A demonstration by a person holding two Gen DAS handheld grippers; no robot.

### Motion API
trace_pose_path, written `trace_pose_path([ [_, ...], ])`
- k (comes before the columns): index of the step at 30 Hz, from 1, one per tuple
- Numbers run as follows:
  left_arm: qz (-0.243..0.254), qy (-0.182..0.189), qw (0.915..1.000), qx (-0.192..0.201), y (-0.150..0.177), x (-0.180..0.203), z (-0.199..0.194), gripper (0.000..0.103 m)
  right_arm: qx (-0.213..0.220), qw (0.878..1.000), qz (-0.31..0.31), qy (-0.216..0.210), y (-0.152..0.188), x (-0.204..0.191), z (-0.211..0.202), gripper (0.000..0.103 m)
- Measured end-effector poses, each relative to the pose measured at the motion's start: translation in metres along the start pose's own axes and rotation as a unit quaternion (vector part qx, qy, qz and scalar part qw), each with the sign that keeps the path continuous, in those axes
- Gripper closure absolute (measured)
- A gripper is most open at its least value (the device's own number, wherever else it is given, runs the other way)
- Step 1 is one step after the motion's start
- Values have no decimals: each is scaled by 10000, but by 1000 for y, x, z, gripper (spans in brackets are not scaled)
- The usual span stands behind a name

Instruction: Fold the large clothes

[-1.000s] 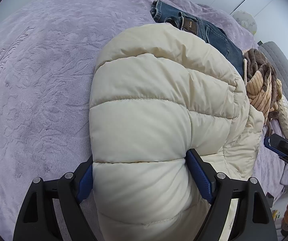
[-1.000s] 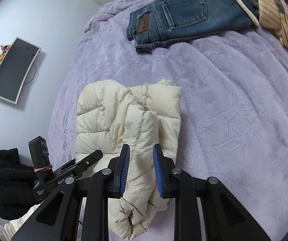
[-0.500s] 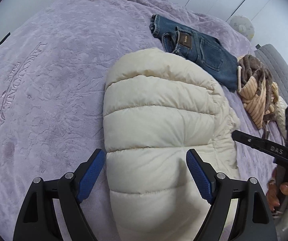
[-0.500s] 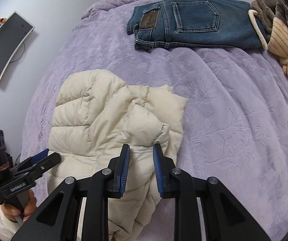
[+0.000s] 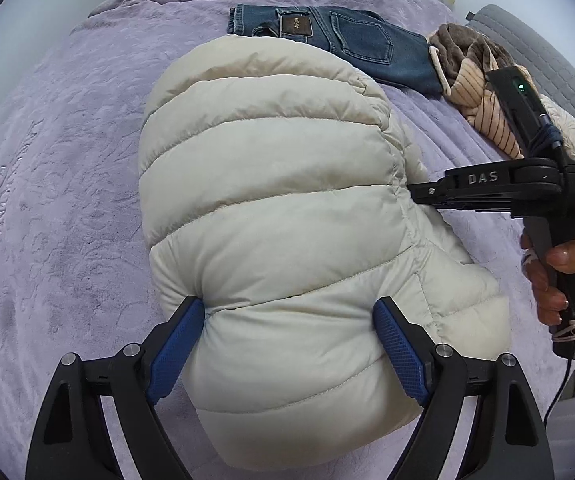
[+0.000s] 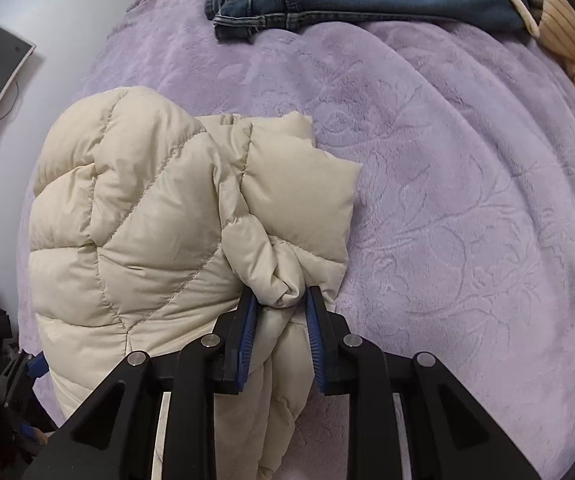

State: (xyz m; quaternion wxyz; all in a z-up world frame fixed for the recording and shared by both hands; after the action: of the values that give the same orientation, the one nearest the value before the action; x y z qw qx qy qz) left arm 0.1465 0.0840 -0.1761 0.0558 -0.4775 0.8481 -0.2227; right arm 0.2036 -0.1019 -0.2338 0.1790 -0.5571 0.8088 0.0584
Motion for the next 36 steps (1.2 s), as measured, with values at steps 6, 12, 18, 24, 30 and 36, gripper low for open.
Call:
trace_pose_path([
  [6, -113, 19, 9999, -37, 4, -4, 0, 17, 172, 9992, 22, -350, 20, -4, -55, 77],
  [12, -127, -50, 9999, -58, 4, -5, 1, 17, 136, 9956, -285, -888, 79, -32, -95, 77],
  [18, -324, -55, 9994, -93, 2, -7, -6, 17, -204, 9972, -383, -603, 122, -37, -76, 77],
  [24, -602, -41, 9982, -62, 4, -11, -25, 17, -153, 9976, -272, -621, 122, -35, -77, 77],
  [30, -670, -54, 9977, -40, 7, -12, -36, 17, -127, 9977, -282, -607, 123, -32, -80, 75],
  [36, -729, -41, 9973, -59, 8, -11, -41, 17, -129, 9975, -268, -637, 123, -33, -83, 75],
])
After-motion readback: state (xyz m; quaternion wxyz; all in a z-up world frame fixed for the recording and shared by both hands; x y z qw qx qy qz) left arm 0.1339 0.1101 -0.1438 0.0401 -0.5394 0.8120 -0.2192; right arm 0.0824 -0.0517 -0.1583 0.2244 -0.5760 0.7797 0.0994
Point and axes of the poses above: each gripper's, at about its wrist camera, not at the fingertips, and z roughly the way its jaws point, x to its right, y to its underside, the point moved 7 cm from there along z, roughly the way its jaws point, and after that the axes turned 13 degrees about z, right-handed, at the moved point
